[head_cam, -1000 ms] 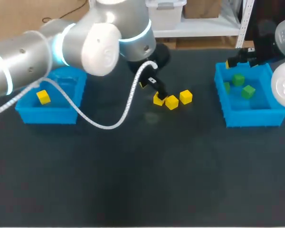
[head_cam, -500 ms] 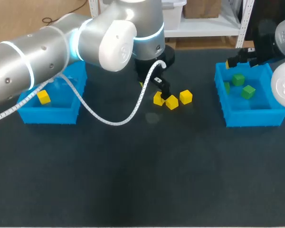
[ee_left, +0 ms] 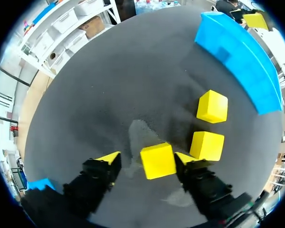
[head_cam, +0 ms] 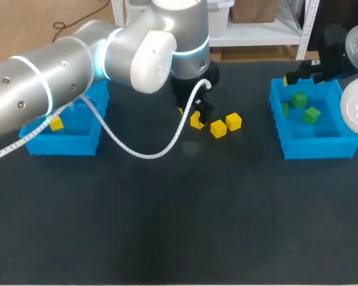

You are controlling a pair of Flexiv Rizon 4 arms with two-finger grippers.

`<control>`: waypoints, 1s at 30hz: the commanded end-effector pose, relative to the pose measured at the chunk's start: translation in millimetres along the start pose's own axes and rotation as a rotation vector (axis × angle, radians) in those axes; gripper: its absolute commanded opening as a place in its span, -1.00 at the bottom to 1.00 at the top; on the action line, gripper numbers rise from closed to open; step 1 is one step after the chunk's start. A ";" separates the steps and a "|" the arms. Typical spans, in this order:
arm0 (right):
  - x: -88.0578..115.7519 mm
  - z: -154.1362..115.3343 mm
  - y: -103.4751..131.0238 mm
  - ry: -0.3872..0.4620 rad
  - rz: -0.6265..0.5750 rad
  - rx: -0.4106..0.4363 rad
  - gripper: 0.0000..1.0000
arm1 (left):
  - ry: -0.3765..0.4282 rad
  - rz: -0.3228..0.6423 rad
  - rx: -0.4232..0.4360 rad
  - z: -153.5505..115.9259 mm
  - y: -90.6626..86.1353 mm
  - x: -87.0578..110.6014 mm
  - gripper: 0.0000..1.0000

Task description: Put the green cubes in the right bin and the yellow cubes in the left bin.

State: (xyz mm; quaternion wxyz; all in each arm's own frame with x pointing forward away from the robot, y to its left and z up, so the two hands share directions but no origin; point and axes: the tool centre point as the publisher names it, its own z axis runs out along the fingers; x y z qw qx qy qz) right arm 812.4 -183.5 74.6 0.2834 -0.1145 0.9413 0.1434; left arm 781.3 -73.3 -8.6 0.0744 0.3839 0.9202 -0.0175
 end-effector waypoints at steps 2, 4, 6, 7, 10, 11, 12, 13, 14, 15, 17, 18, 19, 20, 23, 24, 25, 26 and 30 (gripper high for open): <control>0.8 -1.2 0.4 -0.001 0.000 0.003 1.00 | 0.004 -0.005 0.005 -10.3 -0.9 1.4 -1.00; 0.8 -1.2 0.4 -0.001 0.000 0.003 1.00 | 0.004 -0.006 0.011 -16.1 -1.3 2.1 -1.00; 0.8 -1.2 0.4 -0.001 0.000 0.003 1.00 | -0.015 -0.004 0.020 -23.6 -1.6 2.6 -1.00; 0.8 -1.2 0.4 -0.001 0.000 0.003 1.00 | -0.023 -0.004 0.022 -27.9 -1.6 2.9 -1.00; 0.8 -1.2 0.4 -0.001 0.000 0.003 1.00 | -0.045 -0.007 0.022 -36.3 0.0 4.0 -1.00; 0.8 -1.2 0.4 -0.001 0.000 0.003 1.00 | -0.049 0.000 0.016 -37.4 0.3 4.3 -1.00; 0.8 -1.2 0.4 -0.001 0.000 0.003 1.00 | -0.049 0.004 0.011 -38.4 -0.1 5.1 -1.00; 0.8 -1.2 0.4 -0.001 0.000 0.003 1.00 | -0.052 0.001 0.006 -39.2 0.5 5.9 -1.00; 0.8 -1.2 0.4 -0.001 0.000 0.003 1.00 | -0.055 -0.002 0.006 -40.0 1.9 7.0 -1.00; 0.8 -1.2 0.4 -0.001 0.000 0.003 1.00 | -0.063 -0.009 -0.001 -42.4 3.3 8.7 -1.00; 0.8 -1.2 0.4 -0.001 0.000 0.003 1.00 | -0.085 -0.019 -0.020 -51.1 7.3 13.3 -1.00; 0.8 -1.2 0.4 -0.001 0.000 0.003 1.00 | -0.100 -0.025 -0.035 -57.0 10.5 16.3 -1.00; 0.8 -1.2 0.4 -0.001 0.000 0.003 1.00 | -0.114 -0.034 -0.048 -62.7 14.5 19.5 -1.00; 0.8 -1.2 0.4 -0.001 0.000 0.003 1.00 | -0.131 -0.051 -0.064 -70.0 19.9 23.2 -1.00; 0.8 -1.2 0.4 -0.001 0.000 0.003 1.00 | -0.190 -0.125 -0.105 -94.9 42.3 35.9 -1.00; 0.8 -1.2 0.4 -0.001 0.000 0.003 1.00 | -0.210 -0.151 -0.123 -104.3 50.5 41.4 -1.00; 0.8 -1.2 0.4 -0.001 0.000 0.003 1.00 | -0.228 -0.180 -0.144 -113.5 60.8 47.6 -1.00; 0.8 -1.2 0.4 -0.001 0.000 0.003 1.00 | -0.240 -0.206 -0.166 -120.8 71.0 53.7 -1.00; 0.8 -1.2 0.4 -0.001 0.000 0.003 1.00 | -0.267 -0.324 -0.236 -144.2 111.6 87.3 -1.00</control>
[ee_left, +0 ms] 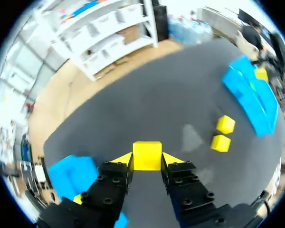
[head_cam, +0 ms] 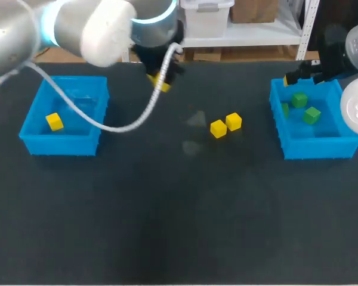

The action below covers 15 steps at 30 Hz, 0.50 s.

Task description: Put the green cubes in the right bin and the yellow cubes in the left bin.

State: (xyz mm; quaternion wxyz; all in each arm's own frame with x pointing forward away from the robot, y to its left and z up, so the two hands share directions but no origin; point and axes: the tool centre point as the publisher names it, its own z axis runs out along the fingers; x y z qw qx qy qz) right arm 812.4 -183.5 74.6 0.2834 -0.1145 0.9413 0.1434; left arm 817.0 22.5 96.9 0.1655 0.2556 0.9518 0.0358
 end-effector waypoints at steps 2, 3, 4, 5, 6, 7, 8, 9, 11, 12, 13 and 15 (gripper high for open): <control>0.8 -1.2 0.4 -0.001 0.000 0.003 1.00 | -0.132 -0.139 -0.072 -40.8 60.6 62.8 -1.00; 0.8 -1.2 0.4 -0.001 0.000 0.003 1.00 | -0.124 -0.174 -0.097 -41.2 73.9 71.7 -1.00; 0.8 -1.2 0.4 -0.001 0.000 0.003 1.00 | -0.116 -0.204 -0.110 -41.5 84.0 79.5 -1.00; 0.8 -1.2 0.4 -0.001 0.000 0.003 1.00 | -0.110 -0.231 -0.117 -42.0 92.9 87.4 -1.00; 0.8 -1.2 0.4 -0.001 0.000 0.003 1.00 | -0.102 -0.255 -0.130 -42.4 101.0 95.5 -1.00; 0.8 -1.2 0.4 -0.001 0.000 0.003 1.00 | -0.095 -0.276 -0.150 -42.9 108.6 103.8 -1.00; 0.8 -1.2 0.4 -0.001 0.000 0.003 1.00 | -0.089 -0.295 -0.164 -43.3 114.3 110.6 -1.00; 0.8 -1.2 0.4 -0.001 0.000 0.003 1.00 | -0.086 -0.315 -0.170 -43.6 119.5 117.3 -1.00; 0.8 -1.2 0.4 -0.001 0.000 0.003 1.00 | -0.067 -0.330 -0.196 -43.6 126.0 128.0 -1.00; 0.8 -1.2 0.4 -0.001 0.000 0.003 1.00 | -0.052 -0.328 -0.210 -43.3 127.5 131.5 -1.00; 0.8 -1.2 0.4 -0.001 0.000 0.003 1.00 | -0.039 -0.328 -0.216 -42.4 128.3 134.3 -1.00; 0.8 -1.2 0.4 -0.001 0.000 0.003 1.00 | -0.034 -0.336 -0.223 -41.0 128.7 137.2 1.00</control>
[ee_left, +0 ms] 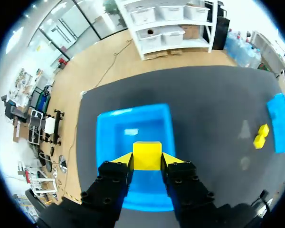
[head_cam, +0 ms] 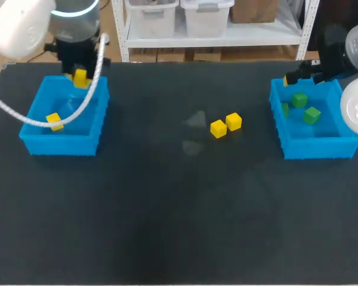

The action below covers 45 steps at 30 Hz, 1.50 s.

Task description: Put the green cubes in the right bin and the yellow cubes in the left bin.

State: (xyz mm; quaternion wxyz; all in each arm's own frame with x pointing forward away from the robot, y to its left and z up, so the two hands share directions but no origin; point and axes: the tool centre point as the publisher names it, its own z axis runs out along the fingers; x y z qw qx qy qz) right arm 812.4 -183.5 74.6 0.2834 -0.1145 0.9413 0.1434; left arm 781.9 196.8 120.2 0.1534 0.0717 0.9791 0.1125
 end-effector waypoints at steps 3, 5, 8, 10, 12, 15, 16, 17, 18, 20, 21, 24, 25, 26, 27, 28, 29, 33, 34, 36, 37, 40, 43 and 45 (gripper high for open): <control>0.8 -1.2 0.4 -0.001 0.000 0.003 1.00 | -0.124 -0.005 -0.015 -2.0 -0.8 31.0 1.00; 0.8 -1.2 0.4 -0.001 0.000 0.003 1.00 | -0.134 0.005 -0.008 -4.0 -6.4 27.4 1.00; 0.8 -1.2 0.4 -0.001 0.000 0.003 1.00 | -0.163 0.059 0.039 -13.4 -23.9 16.1 1.00; 0.8 -1.2 0.4 -0.001 0.000 0.003 1.00 | -0.191 0.115 0.108 -25.7 -45.9 5.5 1.00; 0.8 -1.2 0.4 -0.001 0.000 0.003 1.00 | -0.209 0.190 0.191 -37.5 -73.7 -3.7 1.00; 0.8 -1.2 0.4 -0.001 0.000 0.003 1.00 | -0.228 0.343 0.307 -53.1 -123.9 -11.5 1.00; 0.8 -1.2 0.4 -0.001 0.000 0.003 1.00 | -0.228 0.386 0.335 -56.8 -140.3 -12.0 1.00; 0.8 -1.2 0.4 -0.001 0.000 0.003 1.00 | -0.225 0.433 0.378 -60.0 -157.7 -11.2 1.00; 0.8 -1.2 0.4 -0.001 0.000 0.003 1.00 | -0.220 0.483 0.415 -62.5 -173.3 -9.6 1.00; 0.8 -1.2 0.4 -0.001 0.000 0.003 1.00 | -0.201 0.552 0.472 -65.5 -202.8 -4.8 1.00; 0.8 -1.2 0.4 -0.001 0.000 0.003 1.00 | -0.188 0.590 0.505 -65.2 -216.6 -3.3 1.00; 0.8 -1.2 0.4 -0.001 0.000 0.003 1.00 | -0.150 0.696 0.562 -66.5 -258.2 10.6 1.00; 0.8 -1.2 0.4 -0.001 0.000 0.003 1.00 | -0.132 0.739 0.574 -65.9 -272.0 16.6 1.00; 0.8 -1.2 0.4 -0.001 0.000 0.003 1.00 | -0.120 0.764 0.583 -64.9 -282.0 21.3 1.00; 0.8 -1.2 0.4 -0.001 0.000 0.003 1.00 | -0.110 0.792 0.583 -62.6 -291.5 25.5 1.00; 0.8 -1.2 0.4 -0.001 0.000 0.003 1.00 | -0.098 0.817 0.575 -58.4 -299.6 28.9 1.00; 0.8 -1.2 0.4 -0.001 0.000 0.003 1.00 | -0.080 0.829 0.562 -53.5 -306.0 31.6 1.00; 0.8 -1.2 0.4 -0.001 0.000 0.003 1.00 | -0.055 0.867 0.515 -35.6 -322.5 34.4 1.00; 0.8 -1.2 0.4 -0.001 0.000 0.003 1.00 | -0.052 0.872 0.506 -31.7 -325.2 34.4 1.00; 0.8 -1.2 0.4 -0.001 0.000 0.003 1.00 | -0.039 0.879 0.495 -23.4 -329.6 34.2 1.00; 0.8 -1.2 0.4 -0.001 0.000 0.003 1.00 | -0.028 0.890 0.485 -20.0 -331.3 34.5 1.00; 0.8 -1.2 0.4 -0.001 0.000 0.003 1.00 | -0.021 0.904 0.456 -9.8 -335.6 33.2 1.00; 0.8 -1.2 0.4 -0.001 0.000 0.003 1.00 | -0.001 0.894 0.441 2.0 -338.8 29.1 1.00; 0.8 -1.2 0.4 -0.001 0.000 0.003 1.00 | 0.009 0.884 0.434 7.2 -339.7 25.2 1.00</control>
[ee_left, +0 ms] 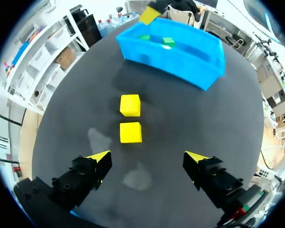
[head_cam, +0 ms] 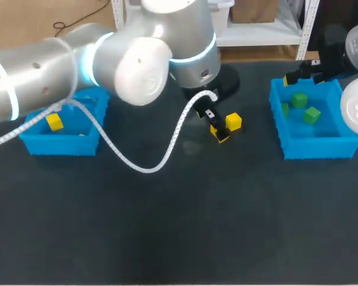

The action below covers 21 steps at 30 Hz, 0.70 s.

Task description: Put the green cubes in the right bin and the yellow cubes in the left bin.

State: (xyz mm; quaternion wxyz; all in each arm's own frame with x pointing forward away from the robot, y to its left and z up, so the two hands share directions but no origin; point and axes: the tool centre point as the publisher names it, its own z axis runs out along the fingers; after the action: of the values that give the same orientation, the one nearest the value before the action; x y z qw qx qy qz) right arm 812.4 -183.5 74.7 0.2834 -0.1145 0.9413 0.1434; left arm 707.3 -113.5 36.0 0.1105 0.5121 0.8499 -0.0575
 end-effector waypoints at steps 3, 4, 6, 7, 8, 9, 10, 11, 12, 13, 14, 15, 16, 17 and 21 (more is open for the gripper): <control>0.8 -1.2 0.4 -0.001 0.000 0.003 1.00 | 0.099 -0.023 0.007 22.3 14.7 -17.5 1.00; 0.8 -1.2 0.4 -0.001 0.000 0.003 1.00 | 0.104 -0.028 0.006 24.6 16.7 -18.1 1.00; 0.8 -1.2 0.4 -0.001 0.000 0.003 1.00 | 0.110 -0.030 0.006 28.3 18.8 -18.6 1.00; 0.8 -1.2 0.4 -0.001 0.000 0.003 1.00 | 0.113 -0.035 0.005 30.2 19.9 -18.7 1.00; 0.8 -1.2 0.4 -0.001 0.000 0.003 1.00 | 0.116 -0.037 0.004 31.7 20.7 -18.7 1.00; 0.8 -1.2 0.4 -0.001 0.000 0.003 1.00 | 0.118 -0.039 0.004 33.6 21.8 -18.9 1.00; 0.8 -1.2 0.4 -0.001 0.000 0.003 1.00 | 0.119 -0.041 0.003 35.5 23.0 -19.1 1.00; 0.8 -1.2 0.4 -0.001 0.000 0.003 1.00 | 0.121 -0.044 0.000 37.0 23.8 -19.4 1.00; 0.8 -1.2 0.4 -0.001 0.000 0.003 1.00 | 0.124 -0.045 -0.004 38.8 24.7 -19.7 1.00; 0.8 -1.2 0.4 -0.001 0.000 0.003 1.00 | 0.128 -0.048 -0.009 41.4 26.3 -19.8 1.00; 0.8 -1.2 0.4 -0.001 0.000 0.003 1.00 | 0.129 -0.054 -0.015 43.7 27.9 -20.0 1.00; 0.8 -1.2 0.4 -0.001 0.000 0.003 1.00 | 0.129 -0.058 -0.022 45.3 29.4 -20.2 1.00; 0.8 -1.2 0.4 -0.001 0.000 0.003 1.00 | 0.130 -0.058 -0.027 46.8 31.0 -20.5 0.92; 0.8 -1.2 0.4 -0.001 0.000 0.003 1.00 | 0.123 -0.069 -0.036 47.8 32.4 -20.6 0.03; 0.8 -1.2 0.4 -0.001 0.000 0.003 1.00 | 0.125 -0.068 -0.048 49.1 34.0 -19.6 -1.00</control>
State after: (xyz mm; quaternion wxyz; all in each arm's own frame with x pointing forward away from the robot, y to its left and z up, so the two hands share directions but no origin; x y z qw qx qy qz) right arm 812.4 -183.5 74.6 0.2834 -0.1145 0.9413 0.1434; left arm 750.1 -122.1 -6.0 0.0728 0.4829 0.8726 -0.0121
